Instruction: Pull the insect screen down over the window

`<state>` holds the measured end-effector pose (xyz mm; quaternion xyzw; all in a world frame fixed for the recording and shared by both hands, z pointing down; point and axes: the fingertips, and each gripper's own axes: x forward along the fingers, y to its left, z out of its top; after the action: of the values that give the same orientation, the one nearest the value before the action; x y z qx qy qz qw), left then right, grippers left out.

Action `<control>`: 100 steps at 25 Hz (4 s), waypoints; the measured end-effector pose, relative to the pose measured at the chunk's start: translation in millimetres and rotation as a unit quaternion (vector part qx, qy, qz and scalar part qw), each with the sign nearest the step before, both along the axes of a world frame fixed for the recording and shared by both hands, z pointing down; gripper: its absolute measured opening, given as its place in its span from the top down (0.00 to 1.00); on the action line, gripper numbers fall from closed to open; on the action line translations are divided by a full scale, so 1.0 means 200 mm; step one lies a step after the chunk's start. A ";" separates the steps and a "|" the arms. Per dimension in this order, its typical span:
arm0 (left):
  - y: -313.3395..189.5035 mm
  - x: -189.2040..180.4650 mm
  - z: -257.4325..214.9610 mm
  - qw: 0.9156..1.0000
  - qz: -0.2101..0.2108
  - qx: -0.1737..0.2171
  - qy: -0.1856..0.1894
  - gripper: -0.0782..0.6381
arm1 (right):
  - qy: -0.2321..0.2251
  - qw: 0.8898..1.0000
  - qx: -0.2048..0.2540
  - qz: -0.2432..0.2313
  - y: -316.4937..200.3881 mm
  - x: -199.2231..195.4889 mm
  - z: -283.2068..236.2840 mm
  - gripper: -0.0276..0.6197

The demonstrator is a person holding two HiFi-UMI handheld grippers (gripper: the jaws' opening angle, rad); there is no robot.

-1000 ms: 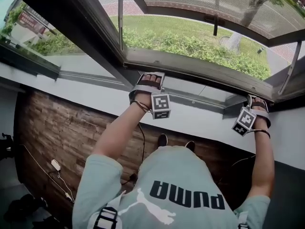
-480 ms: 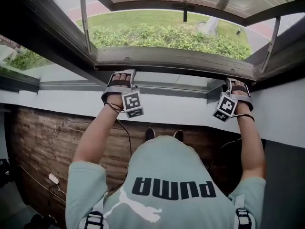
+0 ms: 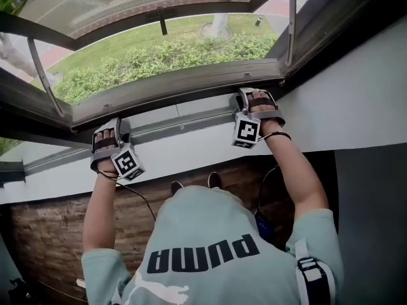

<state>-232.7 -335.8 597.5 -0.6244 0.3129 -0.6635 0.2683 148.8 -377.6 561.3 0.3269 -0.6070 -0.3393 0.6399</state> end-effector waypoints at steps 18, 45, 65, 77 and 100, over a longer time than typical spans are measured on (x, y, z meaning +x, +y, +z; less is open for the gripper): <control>-0.03 0.02 0.04 1.000 -0.016 0.021 0.010 0.37 | -0.045 0.996 0.071 0.024 -0.02 0.03 0.04 0.76; -0.08 0.04 -0.01 0.998 -0.045 0.030 0.013 0.37 | 0.000 0.996 0.090 -0.006 -0.07 0.04 -0.01 0.80; -0.09 0.02 0.06 0.998 -0.020 0.058 0.005 0.33 | -0.198 0.970 0.125 0.061 -0.07 0.01 0.00 0.75; -0.09 -0.11 0.03 0.995 -0.055 0.082 0.000 0.30 | -0.167 0.981 0.096 -0.011 -0.06 0.07 -0.01 0.75; -0.09 -0.17 0.07 0.994 -0.058 0.089 -0.020 0.30 | -0.067 0.987 0.135 0.057 -0.09 0.45 0.06 0.74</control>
<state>-267.0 -354.5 612.2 -0.5656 0.4009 -0.6596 0.2902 239.3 -394.8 572.7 0.4666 -0.5773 -0.3584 0.5662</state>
